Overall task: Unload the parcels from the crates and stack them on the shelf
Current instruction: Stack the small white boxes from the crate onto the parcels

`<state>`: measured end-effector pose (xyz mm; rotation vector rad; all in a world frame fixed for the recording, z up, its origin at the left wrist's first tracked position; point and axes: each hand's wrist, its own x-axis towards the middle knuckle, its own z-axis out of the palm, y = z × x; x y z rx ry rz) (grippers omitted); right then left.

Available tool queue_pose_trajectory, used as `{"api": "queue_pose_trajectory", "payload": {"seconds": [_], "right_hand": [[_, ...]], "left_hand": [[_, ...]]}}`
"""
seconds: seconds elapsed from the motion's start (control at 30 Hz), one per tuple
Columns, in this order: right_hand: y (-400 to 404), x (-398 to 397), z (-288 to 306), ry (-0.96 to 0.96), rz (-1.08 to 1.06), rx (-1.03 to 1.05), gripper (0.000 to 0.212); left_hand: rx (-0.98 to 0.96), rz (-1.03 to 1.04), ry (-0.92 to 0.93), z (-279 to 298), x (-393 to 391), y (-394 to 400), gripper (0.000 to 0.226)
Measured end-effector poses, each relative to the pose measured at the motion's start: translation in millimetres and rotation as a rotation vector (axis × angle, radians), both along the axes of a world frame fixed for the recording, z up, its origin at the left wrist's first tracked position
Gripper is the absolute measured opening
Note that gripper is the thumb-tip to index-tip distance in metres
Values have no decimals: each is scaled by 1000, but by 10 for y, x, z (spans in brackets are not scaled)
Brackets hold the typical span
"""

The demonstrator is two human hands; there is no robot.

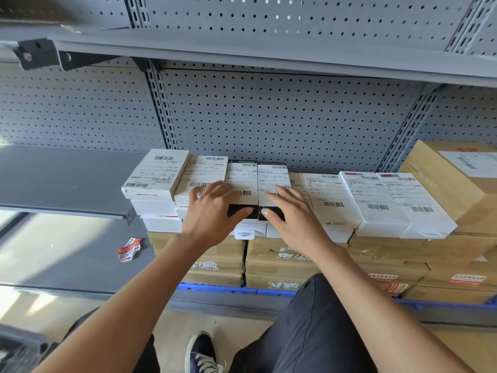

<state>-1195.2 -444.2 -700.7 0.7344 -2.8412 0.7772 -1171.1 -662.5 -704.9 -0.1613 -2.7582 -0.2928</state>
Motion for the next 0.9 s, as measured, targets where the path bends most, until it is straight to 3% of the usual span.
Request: {"api": "queue_pose_trajectory", "payload": {"seconds": [0.13,0.6,0.9], "right_hand": [[-58,-55,-26,2,-2,-16,45],[-76,-16,-68,14,-6,-23,38],[-91,30,-18,20,-9,2,39]], "left_hand": [[-2,-9,20,-28,-14,-12,71],[28,-19,31,-2,9,-5,47],[36,-15,5,28,16,21,47]]}}
